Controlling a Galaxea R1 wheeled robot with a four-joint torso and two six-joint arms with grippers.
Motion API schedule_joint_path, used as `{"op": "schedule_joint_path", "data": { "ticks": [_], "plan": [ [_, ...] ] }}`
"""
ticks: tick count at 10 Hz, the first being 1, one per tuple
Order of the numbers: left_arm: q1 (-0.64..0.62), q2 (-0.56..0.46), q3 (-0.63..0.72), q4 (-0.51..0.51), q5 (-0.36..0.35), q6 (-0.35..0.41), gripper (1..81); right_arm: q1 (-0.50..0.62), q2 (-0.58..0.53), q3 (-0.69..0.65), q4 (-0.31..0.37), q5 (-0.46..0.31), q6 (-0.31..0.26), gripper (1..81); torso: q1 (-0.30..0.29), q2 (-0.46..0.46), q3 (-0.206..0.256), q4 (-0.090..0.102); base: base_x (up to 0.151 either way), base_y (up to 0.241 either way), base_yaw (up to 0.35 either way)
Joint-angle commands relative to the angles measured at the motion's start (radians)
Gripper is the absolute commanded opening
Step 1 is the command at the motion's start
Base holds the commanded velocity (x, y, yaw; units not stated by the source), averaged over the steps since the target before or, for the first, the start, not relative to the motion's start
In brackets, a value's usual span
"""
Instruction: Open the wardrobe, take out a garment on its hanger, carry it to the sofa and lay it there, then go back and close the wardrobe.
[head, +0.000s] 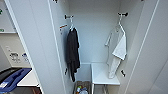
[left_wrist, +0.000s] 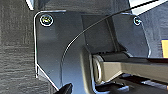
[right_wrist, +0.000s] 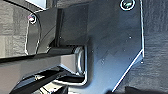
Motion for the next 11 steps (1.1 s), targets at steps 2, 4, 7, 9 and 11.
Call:
{"op": "schedule_joint_path", "data": {
  "ticks": [2, 4, 7, 9, 11],
  "plan": [
    [-0.051, 0.002, 0.001, -0.494, 0.018, 0.518, 81.1, 0.037, 0.004, 0.007, 0.002, -0.058, -0.004, 81.1, 0.0, 0.0, 0.0, 0.0, 0.0, 0.0, 0.0],
    [-0.055, 0.011, -0.001, -0.492, 0.016, 0.524, 81.1, 0.042, 0.036, -0.007, -0.001, -0.062, -0.004, 81.1, 0.0, 0.0, 0.0, 0.0, 0.0, 0.0, 0.0],
    [-0.087, 0.016, -0.009, -0.482, 0.022, 0.527, 81.1, 0.045, 0.086, -0.084, 0.006, -0.058, -0.004, 81.1, 0.0, 0.0, 0.0, 0.0, 0.0, 0.0, 0.0],
    [-0.088, 0.027, -0.01, -0.479, 0.022, 0.529, 81.1, 0.043, 0.092, -0.095, 0.009, -0.058, -0.002, 81.1, 0.0, 0.0, 0.0, 0.0, 0.0, 0.0, 0.0],
    [-0.088, 0.025, -0.01, -0.479, 0.021, 0.529, 81.1, 0.046, 0.095, -0.092, 0.006, -0.056, -0.002, 81.1, 0.0, 0.0, 0.0, 0.0, 0.0, 0.0, 0.0]
  ]
}}
